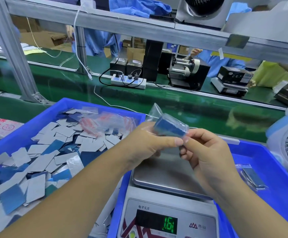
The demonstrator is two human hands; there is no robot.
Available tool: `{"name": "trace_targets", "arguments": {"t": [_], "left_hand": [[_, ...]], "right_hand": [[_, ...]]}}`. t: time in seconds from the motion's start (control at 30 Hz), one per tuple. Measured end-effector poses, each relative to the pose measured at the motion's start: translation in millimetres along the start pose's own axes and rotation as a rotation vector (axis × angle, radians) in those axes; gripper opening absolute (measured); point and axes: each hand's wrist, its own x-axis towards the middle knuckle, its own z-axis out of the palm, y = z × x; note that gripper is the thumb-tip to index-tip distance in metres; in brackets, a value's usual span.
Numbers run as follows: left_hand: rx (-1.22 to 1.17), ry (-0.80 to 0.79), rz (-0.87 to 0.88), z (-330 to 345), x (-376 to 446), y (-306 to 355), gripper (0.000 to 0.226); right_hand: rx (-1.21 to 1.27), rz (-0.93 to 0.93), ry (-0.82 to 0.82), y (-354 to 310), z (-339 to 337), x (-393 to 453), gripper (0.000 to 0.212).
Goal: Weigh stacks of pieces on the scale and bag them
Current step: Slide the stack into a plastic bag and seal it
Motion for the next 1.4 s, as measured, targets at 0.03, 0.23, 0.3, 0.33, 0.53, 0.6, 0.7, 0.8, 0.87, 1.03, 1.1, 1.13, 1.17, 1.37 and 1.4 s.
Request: {"name": "trace_targets", "arguments": {"t": [0.03,0.23,0.3,0.33,0.53,0.6,0.7,0.8,0.87,1.03,1.1,1.13,1.17,1.37,1.4], "left_hand": [[-0.003,0.008,-0.007,2,0,-2,0.018],[-0.007,0.154,0.013,8,3,-9,0.015],[0.027,0.166,0.018,9,3,-11,0.015],[0.053,0.122,0.031,9,2,-10,0.015],[-0.012,-0.029,0.076,-2,0,-1,0.030],[0.032,-0.009,0.088,-5,2,-2,0.030],[0.166,-0.048,0.111,-5,1,-7,0.034],[0.172,0.008,0.141,-4,3,-9,0.033],[0.151,0.053,0.142,-5,4,-11,0.031],[0.146,0.052,0.103,-8,6,-14,0.029],[0.116,0.066,0.084,-9,6,-13,0.021],[0.092,0.082,0.072,-9,6,-12,0.016],[0.068,0.095,0.063,-10,7,-11,0.012],[0.009,0.164,0.013,-12,9,-10,0.009],[0.006,0.172,0.003,-13,9,-10,0.005]], "right_hand": [[-0.002,-0.017,0.005,0,1,-1,0.022],[0.005,0.006,-0.111,-3,1,-2,0.012],[-0.063,-0.023,-0.095,-3,1,-2,0.010],[-0.096,-0.045,-0.067,-3,1,-2,0.009],[-0.341,-0.252,0.035,-7,-10,4,0.005],[-0.546,-0.347,0.020,-8,-11,3,0.011],[-0.749,-0.433,-0.024,-5,-11,1,0.021],[-0.823,-0.544,-0.029,-7,-14,1,0.022],[-0.761,-0.518,-0.018,-10,-17,4,0.024],[-0.684,-0.364,-0.066,-6,-21,9,0.034],[-0.670,-0.384,-0.049,-6,-21,9,0.035],[-0.651,-0.393,-0.036,-6,-22,9,0.036],[-0.636,-0.400,-0.023,-6,-23,10,0.037],[-0.614,-0.406,0.011,-7,-24,10,0.038],[-0.613,-0.398,0.008,-7,-25,10,0.036]]}}
